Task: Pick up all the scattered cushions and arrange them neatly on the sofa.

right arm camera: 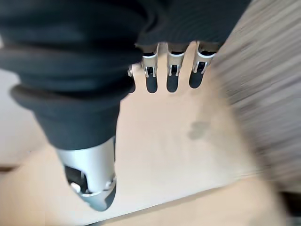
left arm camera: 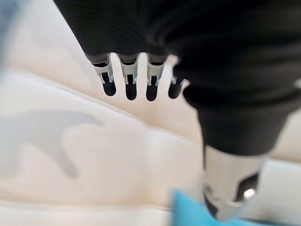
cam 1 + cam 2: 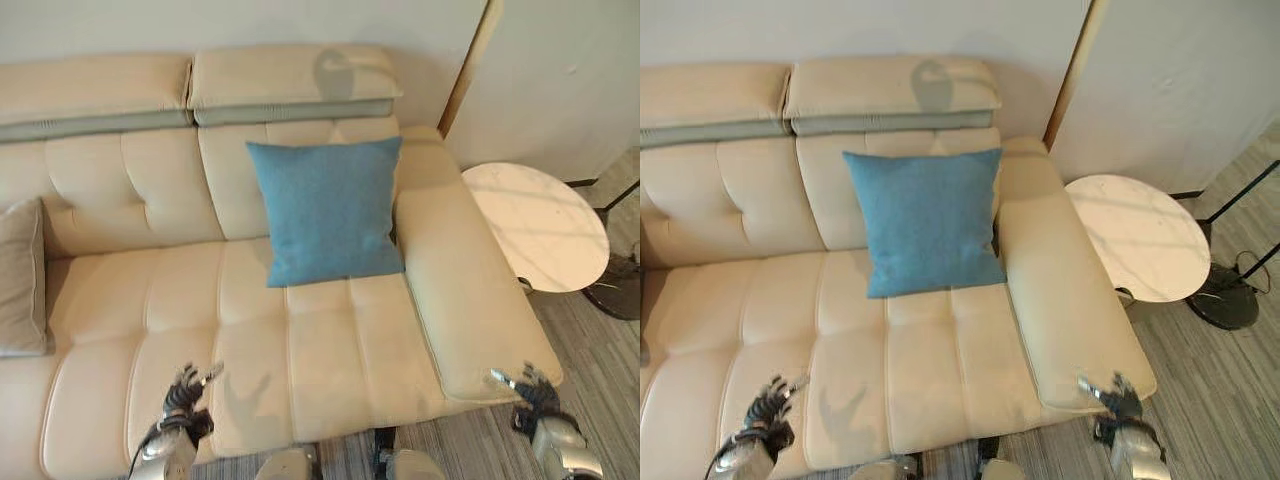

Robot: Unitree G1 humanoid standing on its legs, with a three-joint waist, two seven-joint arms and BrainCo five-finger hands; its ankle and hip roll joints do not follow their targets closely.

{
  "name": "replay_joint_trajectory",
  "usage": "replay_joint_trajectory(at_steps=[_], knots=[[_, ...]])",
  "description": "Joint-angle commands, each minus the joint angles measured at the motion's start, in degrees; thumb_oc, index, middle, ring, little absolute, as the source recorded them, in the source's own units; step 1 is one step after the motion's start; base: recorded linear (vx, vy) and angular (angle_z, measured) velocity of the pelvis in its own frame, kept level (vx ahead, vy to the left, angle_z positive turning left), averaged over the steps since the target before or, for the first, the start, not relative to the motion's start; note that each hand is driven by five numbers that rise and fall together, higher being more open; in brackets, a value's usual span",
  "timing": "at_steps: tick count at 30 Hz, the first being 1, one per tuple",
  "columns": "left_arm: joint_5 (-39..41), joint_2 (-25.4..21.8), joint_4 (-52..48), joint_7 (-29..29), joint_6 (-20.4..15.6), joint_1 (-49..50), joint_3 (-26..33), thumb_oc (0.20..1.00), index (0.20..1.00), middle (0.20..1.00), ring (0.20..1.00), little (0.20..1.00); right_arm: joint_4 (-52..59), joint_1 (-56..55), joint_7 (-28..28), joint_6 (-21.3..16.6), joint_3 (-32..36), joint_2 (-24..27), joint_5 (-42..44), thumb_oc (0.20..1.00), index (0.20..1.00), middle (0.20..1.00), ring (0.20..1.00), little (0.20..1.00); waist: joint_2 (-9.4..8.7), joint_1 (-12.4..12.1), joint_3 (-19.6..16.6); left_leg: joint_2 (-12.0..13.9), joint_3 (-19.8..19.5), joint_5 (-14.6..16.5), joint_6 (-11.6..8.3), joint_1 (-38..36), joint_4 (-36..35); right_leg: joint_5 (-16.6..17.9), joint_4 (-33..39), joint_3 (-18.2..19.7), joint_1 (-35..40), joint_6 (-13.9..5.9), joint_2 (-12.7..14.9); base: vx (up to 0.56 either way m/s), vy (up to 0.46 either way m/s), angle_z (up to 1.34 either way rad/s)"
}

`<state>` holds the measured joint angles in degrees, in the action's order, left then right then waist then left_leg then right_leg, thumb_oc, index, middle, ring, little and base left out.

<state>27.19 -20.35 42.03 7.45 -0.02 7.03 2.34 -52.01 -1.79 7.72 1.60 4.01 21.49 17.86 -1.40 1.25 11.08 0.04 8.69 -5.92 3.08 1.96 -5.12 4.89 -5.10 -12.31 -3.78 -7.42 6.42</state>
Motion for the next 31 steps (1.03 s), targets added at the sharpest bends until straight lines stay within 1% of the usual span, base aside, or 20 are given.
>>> replay_joint_trajectory(at_steps=[1, 2, 3, 4, 5, 7, 8, 11, 12, 14, 15, 17, 18, 19, 21, 22, 23, 25, 28, 31], knots=[[-7.40, -0.33, 6.91, -1.77, -0.47, -4.14, -1.52, 1.000, 1.000, 1.000, 1.000, 1.000, -6.77, 1.98, -1.74, -1.04, -1.38, 1.18, -2.02, 1.000, 1.000, 1.000, 1.000, 1.000, 1.44, 0.01, -1.59, -1.32, -1.11, 3.97, -2.56, -0.58, 0.12, -8.83, -12.21, 0.73, 0.97, 0.60, -2.36, -0.28, -0.122, 0.16], [-10.01, 0.42, 15.44, -2.27, 0.16, -5.51, -3.24, 1.000, 1.000, 1.000, 1.000, 1.000, -16.54, 2.07, -2.32, 0.55, -1.43, 0.11, -2.56, 1.000, 1.000, 1.000, 1.000, 1.000, 0.76, -0.35, -3.33, -1.97, -1.60, 3.72, -2.59, -0.29, 0.12, -9.47, -13.14, 2.13, 5.27, 0.58, -3.29, -0.33, -0.165, 0.18], [-10.61, 0.73, 17.96, -2.13, 0.30, -5.97, -3.55, 1.000, 1.000, 1.000, 1.000, 1.000, -19.15, 1.77, -2.30, 1.22, -0.97, -0.47, -2.06, 1.000, 1.000, 1.000, 1.000, 1.000, 0.35, -0.49, -3.73, -2.21, -1.59, 3.27, -2.77, 0.17, 0.12, -9.55, -12.13, 3.10, 6.87, 0.57, -3.92, -0.38, -0.198, 0.10], [-11.44, 0.85, 19.70, -2.30, 0.30, -6.00, -3.81, 1.000, 1.000, 1.000, 1.000, 1.000, -20.56, 1.77, -2.39, 1.59, -1.27, -0.51, -2.67, 1.000, 1.000, 1.000, 1.000, 1.000, 0.29, -0.99, -4.19, -2.10, -1.56, 2.70, -2.99, 0.96, 0.12, -10.27, -8.54, 3.14, 9.04, 1.03, -4.42, -0.32, -0.168, -0.13], [-12.66, 0.66, 21.02, -2.17, 0.43, -5.81, -3.57, 1.000, 1.000, 1.000, 1.000, 1.000, -21.16, 1.99, -2.45, 1.79, -1.99, -0.30, -3.61, 1.000, 1.000, 1.000, 1.000, 1.000, 0.24, -1.37, -4.17, -1.72, -1.44, 1.56, -3.51, 1.81, 0.12, -12.55, -3.90, 3.76, 10.68, 2.20, -5.55, -0.36, -0.185, -0.18], [-12.20, 0.45, 22.50, -2.06, 0.51, -6.40, -3.48, 1.000, 1.000, 1.000, 1.000, 1.000, -22.18, 2.58, -2.29, 1.85, -2.66, 0.06, -4.07, 1.000, 1.000, 1.000, 1.000, 1.000, 0.39, -1.65, -3.65, -0.54, -1.57, -1.45, -5.31, 4.22, 0.12, -13.64, -0.25, 4.32, 10.57, 3.97, -7.21, -0.41, -0.217, -0.28], [-12.82, 0.37, 22.95, -2.26, 0.58, -6.33, -3.72, 1.000, 1.000, 1.000, 1.000, 1.000, -21.95, 2.45, -2.13, 1.77, -2.91, 0.34, -4.30, 1.000, 1.000, 1.000, 1.000, 1.000, 0.44, -1.62, -3.11, -0.03, -1.64, -2.78, -6.19, 5.38, 0.12, -13.62, 1.48, 4.53, 10.55, 4.64, -8.15, -0.43, -0.226, -0.32], [-12.40, 0.58, 23.05, -2.87, 0.72, -6.77, -3.75, 1.000, 1.000, 1.000, 1.000, 1.000, -21.56, 1.95, -2.46, 1.48, -2.23, 0.44, -3.12, 1.000, 1.000, 1.000, 1.000, 1.000, 0.52, -1.10, -2.07, 0.34, -1.91, -3.64, -7.20, 7.24, 0.12, -13.02, 3.43, 4.03, 9.93, 5.22, -9.16, -0.33, -0.134, 0.06], [-12.48, 0.56, 23.43, -2.62, 0.58, -7.55, -4.01, 1.000, 1.000, 1.000, 1.000, 1.000, -22.12, 1.64, -2.26, 1.26, -1.64, 0.45, -1.97, 1.000, 1.000, 1.000, 1.000, 1.000, 0.70, -0.39, -0.71, 0.63, 0.21, -3.47, -7.80, 8.04, 0.12, -11.91, 4.24, 2.70, 9.27, 5.30, -8.94, -0.41, -0.122, 0.09], [-12.47, 0.56, 23.31, -2.46, 0.60, -7.94, -4.23, 1.000, 1.000, 1.000, 1.000, 1.000, -22.28, 1.68, -2.21, 1.32, -2.00, 0.34, -1.87, 1.000, 1.000, 1.000, 1.000, 1.000, 0.44, -0.30, 0.03, 0.60, 1.44, -3.74, -7.30, 7.01, 0.12, -11.42, 4.15, 2.23, 8.89, 5.45, -8.41, -0.35, -0.082, 0.18], [-12.90, 0.84, 23.72, -2.48, 0.20, -7.74, -3.94, 1.000, 1.000, 1.000, 1.000, 1.000, -23.03, 1.92, -2.50, 1.51, -2.60, 0.01, -1.87, 1.000, 1.000, 1.000, 1.000, 1.000, -0.67, -0.55, 0.24, 0.09, -0.25, 0.12, -5.76, 6.35, 7.48, -9.96, 5.13, 2.34, 8.50, 5.36, -7.35, -0.36, -0.085, 0.28], [-12.17, 1.23, 24.52, -2.82, 0.14, -7.07, -3.01, 1.000, 1.000, 1.000, 1.000, 1.000, -22.99, 2.08, -2.85, 1.65, -2.82, -0.37, -1.88, 1.000, 1.000, 1.000, 1.000, 1.000, -1.73, -0.57, -0.23, -0.48, -1.69, 5.69, -4.48, 5.58, 14.56, -8.99, 5.29, 2.82, 7.94, 5.33, -6.19, -0.21, -0.049, 0.04], [-12.17, 1.23, 24.52, -2.82, 0.14, -7.07, -3.01, 1.000, 1.000, 1.000, 1.000, 1.000, -22.99, 2.08, -2.85, 1.65, -2.82, -0.37, -1.88, 1.000, 1.000, 1.000, 1.000, 1.000, -1.73, -0.56, -0.25, -0.47, -1.70, 5.70, -4.48, 5.62, 14.59, -8.99, 5.29, 2.82, 7.91, 5.33, -6.19, -0.14, -0.022, 0.05], [-11.12, 1.68, 26.11, -3.11, 0.57, -6.73, -2.21, 1.000, 1.000, 1.000, 1.000, 1.000, -23.09, 2.46, -3.04, 1.89, -3.49, -0.75, -2.20, 1.000, 1.000, 1.000, 1.000, 1.000, -2.12, -0.69, -0.86, 0.15, -1.32, 8.75, -3.71, 4.10, 21.53, -8.35, 6.02, 3.05, 7.63, 5.29, -5.75, -0.08, 0.005, 0.07], [-11.27, 1.98, 26.97, -3.34, 0.84, -6.74, -2.44, 1.000, 1.000, 1.000, 1.000, 1.000, -23.41, 2.46, -3.47, 2.24, -3.81, -1.23, -2.48, 1.000, 1.000, 1.000, 1.000, 1.000, -1.69, -0.49, -1.72, 0.66, -0.15, 9.81, -3.60, -0.25, 18.61, -8.36, 6.68, 2.67, 7.66, 4.88, -5.86, -0.05, 0.053, -0.05], [-11.04, 2.20, 27.38, -3.43, 1.01, -6.63, -2.38, 1.000, 1.000, 1.000, 1.000, 1.000, -23.55, 2.36, -3.52, 2.33, -3.89, -1.38, -2.62, 1.000, 1.000, 1.000, 1.000, 1.000, -1.18, -0.06, -2.49, 0.92, 1.10, 10.18, -3.68, -3.41, 13.92, -8.50, 6.85, 2.14, 7.53, 4.57, -5.98, -0.04, 0.140, 0.04], [-11.73, 2.81, 27.68, -3.63, 1.21, -6.69, -3.15, 1.000, 1.000, 1.000, 1.000, 1.000, -23.46, 2.09, -3.54, 2.44, -4.12, -2.01, -2.75, 1.000, 1.000, 1.000, 1.000, 1.000, -0.11, 0.92, -4.02, 1.16, 2.77, 8.37, -4.58, -6.44, 4.80, -8.05, 7.76, 0.56, 6.69, 4.03, -6.34, -0.02, 0.117, 0.28], [-12.18, 2.94, 28.02, -3.71, 1.25, -6.54, -3.32, 1.000, 1.000, 1.000, 1.000, 1.000, -23.51, 1.98, -3.57, 2.54, -4.09, -2.16, -2.82, 1.000, 1.000, 1.000, 1.000, 1.000, 0.33, 1.28, -4.77, 1.09, 2.61, 7.48, -4.92, -7.93, 0.60, -8.14, 8.22, -0.14, 6.75, 3.95, -6.60, -0.03, 0.094, 0.73], [-12.94, 3.35, 28.95, -3.46, 1.39, -6.43, -3.63, 1.000, 1.000, 1.000, 1.000, 1.000, -23.52, 2.00, -3.34, 2.51, -4.22, -2.73, -2.91, 1.000, 1.000, 1.000, 1.000, 1.000, 0.80, 1.86, -5.63, 0.99, 1.78, 8.69, -5.70, -7.48, 0.12, -7.21, 9.98, -1.29, 6.98, 3.61, -6.42, -0.05, 0.116, 0.42], [-14.32, 3.35, 29.96, -3.65, 1.59, -5.89, -3.69, 1.000, 1.000, 1.000, 1.000, 1.000, -23.55, 1.78, -3.72, 2.64, -5.05, -3.29, -3.65, 1.000, 1.000, 1.000, 1.000, 1.000, 0.81, 1.44, -5.95, 0.88, 1.96, 8.69, -5.53, -8.24, 0.12, -6.89, 10.11, -1.20, 7.61, 3.13, -6.13, 0.00, 0.101, 0.06]])
